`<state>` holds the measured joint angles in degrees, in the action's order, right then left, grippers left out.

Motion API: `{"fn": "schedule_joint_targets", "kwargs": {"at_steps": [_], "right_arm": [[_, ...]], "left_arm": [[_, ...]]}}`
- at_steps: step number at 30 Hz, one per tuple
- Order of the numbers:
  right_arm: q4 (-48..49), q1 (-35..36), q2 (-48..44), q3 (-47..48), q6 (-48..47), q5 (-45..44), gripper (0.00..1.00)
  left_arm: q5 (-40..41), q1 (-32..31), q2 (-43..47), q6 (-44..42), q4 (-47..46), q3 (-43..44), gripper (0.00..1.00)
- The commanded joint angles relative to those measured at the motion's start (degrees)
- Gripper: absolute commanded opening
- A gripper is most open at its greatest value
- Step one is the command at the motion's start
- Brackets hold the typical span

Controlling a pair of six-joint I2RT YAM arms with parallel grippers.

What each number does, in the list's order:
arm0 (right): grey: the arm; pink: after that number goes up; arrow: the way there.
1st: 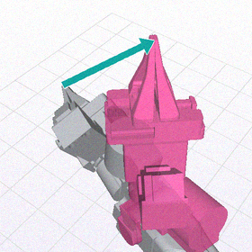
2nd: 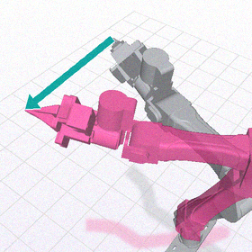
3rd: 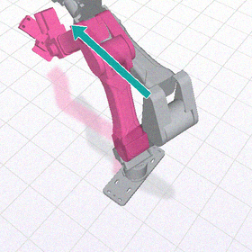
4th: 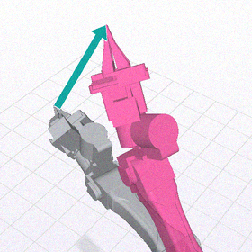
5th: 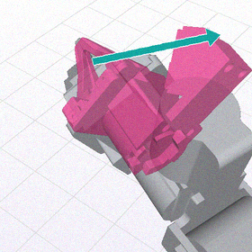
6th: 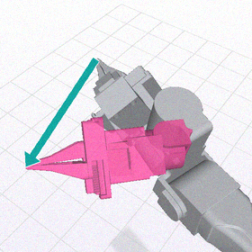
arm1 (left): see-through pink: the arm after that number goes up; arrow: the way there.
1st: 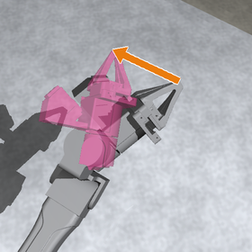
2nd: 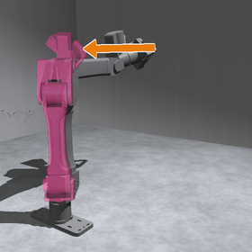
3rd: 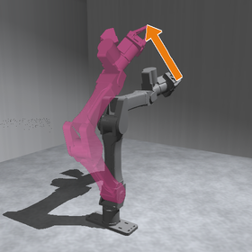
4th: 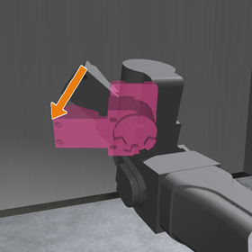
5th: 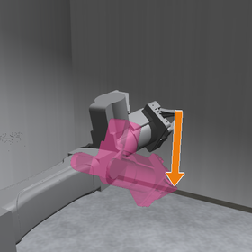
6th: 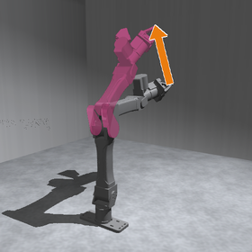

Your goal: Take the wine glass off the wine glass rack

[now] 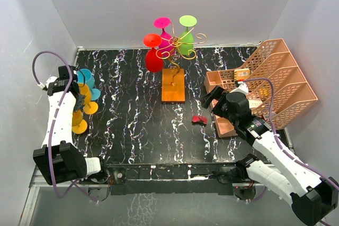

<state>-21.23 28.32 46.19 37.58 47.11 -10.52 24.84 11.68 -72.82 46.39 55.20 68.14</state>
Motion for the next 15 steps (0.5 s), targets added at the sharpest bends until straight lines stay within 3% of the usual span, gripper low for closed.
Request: {"fn": "schedule_joint_targets", "kwargs": {"at_steps": [1,9,15], "right_arm": [[2.8,-0.3,-0.8,0.1,0.8,0.8,0.99],[2.8,-0.3,-1.8,0.7,0.9,-0.1,0.99],[3.2,-0.3,-2.3,-0.1,2.2,0.1,0.99]], "left_arm": [[-0.9,1.1,-1.1,-5.3,-5.4,0.1,0.0],[-3.8,1.1,-3.2,-6.2,-5.6,1.1,0.0],[-6.5,1.1,-4.7,-5.7,-6.3,0.8,0.07]]}}
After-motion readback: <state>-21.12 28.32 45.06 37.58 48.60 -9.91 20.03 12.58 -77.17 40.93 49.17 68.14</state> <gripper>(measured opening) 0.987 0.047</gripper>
